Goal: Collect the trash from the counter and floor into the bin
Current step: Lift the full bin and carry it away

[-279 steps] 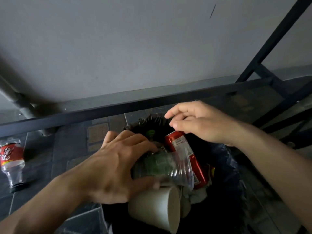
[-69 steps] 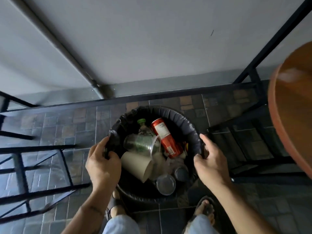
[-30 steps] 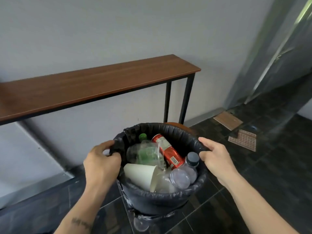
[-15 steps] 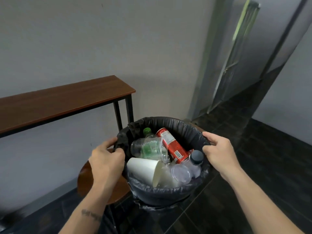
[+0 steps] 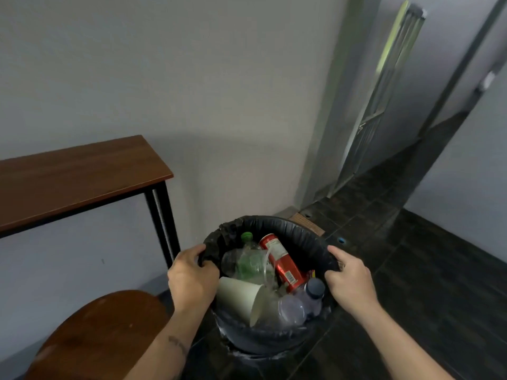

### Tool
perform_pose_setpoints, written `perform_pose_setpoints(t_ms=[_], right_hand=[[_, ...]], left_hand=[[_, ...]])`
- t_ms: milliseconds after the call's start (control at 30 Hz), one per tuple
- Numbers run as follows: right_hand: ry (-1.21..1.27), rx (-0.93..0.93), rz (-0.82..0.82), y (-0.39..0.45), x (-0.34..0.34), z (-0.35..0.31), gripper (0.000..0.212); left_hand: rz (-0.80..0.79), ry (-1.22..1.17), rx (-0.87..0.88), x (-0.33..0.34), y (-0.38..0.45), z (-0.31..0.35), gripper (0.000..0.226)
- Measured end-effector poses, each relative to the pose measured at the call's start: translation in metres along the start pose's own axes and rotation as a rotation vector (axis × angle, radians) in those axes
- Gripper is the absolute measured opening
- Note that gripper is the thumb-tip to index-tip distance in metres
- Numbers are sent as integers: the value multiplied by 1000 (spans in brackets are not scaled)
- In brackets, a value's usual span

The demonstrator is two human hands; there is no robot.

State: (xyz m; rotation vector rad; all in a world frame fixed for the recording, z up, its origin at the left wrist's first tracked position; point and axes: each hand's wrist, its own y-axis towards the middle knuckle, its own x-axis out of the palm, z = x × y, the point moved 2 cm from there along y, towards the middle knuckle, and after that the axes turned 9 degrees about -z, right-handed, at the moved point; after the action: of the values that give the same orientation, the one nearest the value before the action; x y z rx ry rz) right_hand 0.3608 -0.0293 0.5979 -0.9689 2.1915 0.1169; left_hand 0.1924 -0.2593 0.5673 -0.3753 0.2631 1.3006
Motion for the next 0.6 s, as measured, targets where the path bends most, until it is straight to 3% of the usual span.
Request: perform_pose_setpoints(t_ms=[300,600], right_hand=[[-123,-118,-49,136,8,-16,61],[-348,-172,-337,293,45,19,60]], left_hand=[[-19,126,41,75,125,5,46],[12,323,-104,145,202,-15,51]])
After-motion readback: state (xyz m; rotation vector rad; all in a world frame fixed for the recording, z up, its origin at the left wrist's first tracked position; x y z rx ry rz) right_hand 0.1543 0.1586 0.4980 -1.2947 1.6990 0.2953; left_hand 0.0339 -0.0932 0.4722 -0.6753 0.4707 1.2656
